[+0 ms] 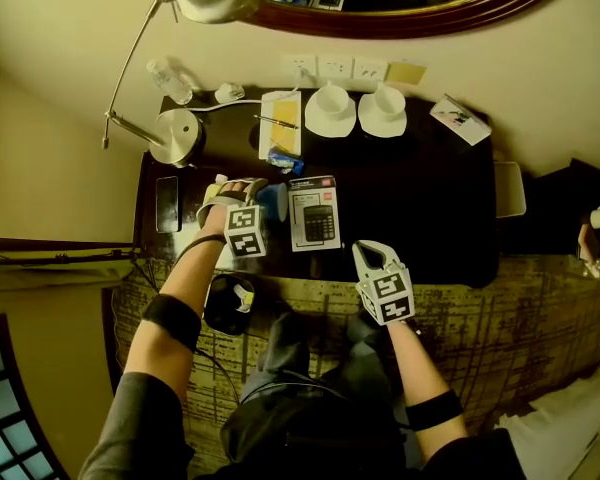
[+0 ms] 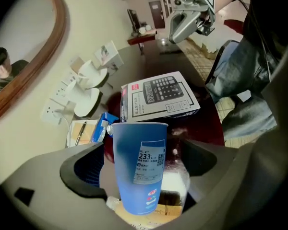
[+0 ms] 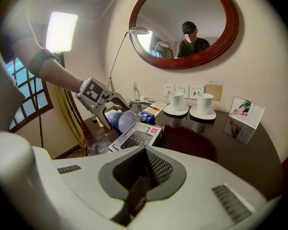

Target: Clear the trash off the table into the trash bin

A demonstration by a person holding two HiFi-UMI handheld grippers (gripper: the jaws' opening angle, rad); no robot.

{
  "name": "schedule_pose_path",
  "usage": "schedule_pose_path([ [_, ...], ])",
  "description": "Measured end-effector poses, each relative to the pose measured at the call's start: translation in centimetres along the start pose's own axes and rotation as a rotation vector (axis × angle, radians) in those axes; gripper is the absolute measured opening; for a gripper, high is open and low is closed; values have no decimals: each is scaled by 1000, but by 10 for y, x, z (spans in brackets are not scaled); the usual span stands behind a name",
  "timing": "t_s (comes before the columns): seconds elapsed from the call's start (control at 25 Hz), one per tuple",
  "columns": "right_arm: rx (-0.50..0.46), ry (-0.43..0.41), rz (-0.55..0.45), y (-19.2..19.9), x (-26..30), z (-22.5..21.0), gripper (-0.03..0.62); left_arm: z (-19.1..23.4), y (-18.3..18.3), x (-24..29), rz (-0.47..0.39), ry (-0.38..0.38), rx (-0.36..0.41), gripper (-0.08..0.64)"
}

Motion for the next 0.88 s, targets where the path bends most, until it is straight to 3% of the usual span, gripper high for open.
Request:
schedule_pose_path([
  [0.32,-8,14,-3,0,-1,0,2,2,-2,16,-7,-8,-45,495],
  [0.36,-12,16,-5,0,-1,0,2,1,-1,16,-8,-15,-47,458],
  [0.4,-13,17,-3,1,-2,0,2,2,-1,16,-7,-26,-52,377],
  [0.88,-10,-5,-1,-3,-3,4,2,10,-1,-24,-43,-105,-151,365],
])
Point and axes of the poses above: the fingertips, and each gripper's own axes: x forward along the fingers, z to its left, y out of its underside, the point moved 7 cm from there along -x, backward along the fingers, and after that the axes turned 1 degree about z, right-handed, at the moved point
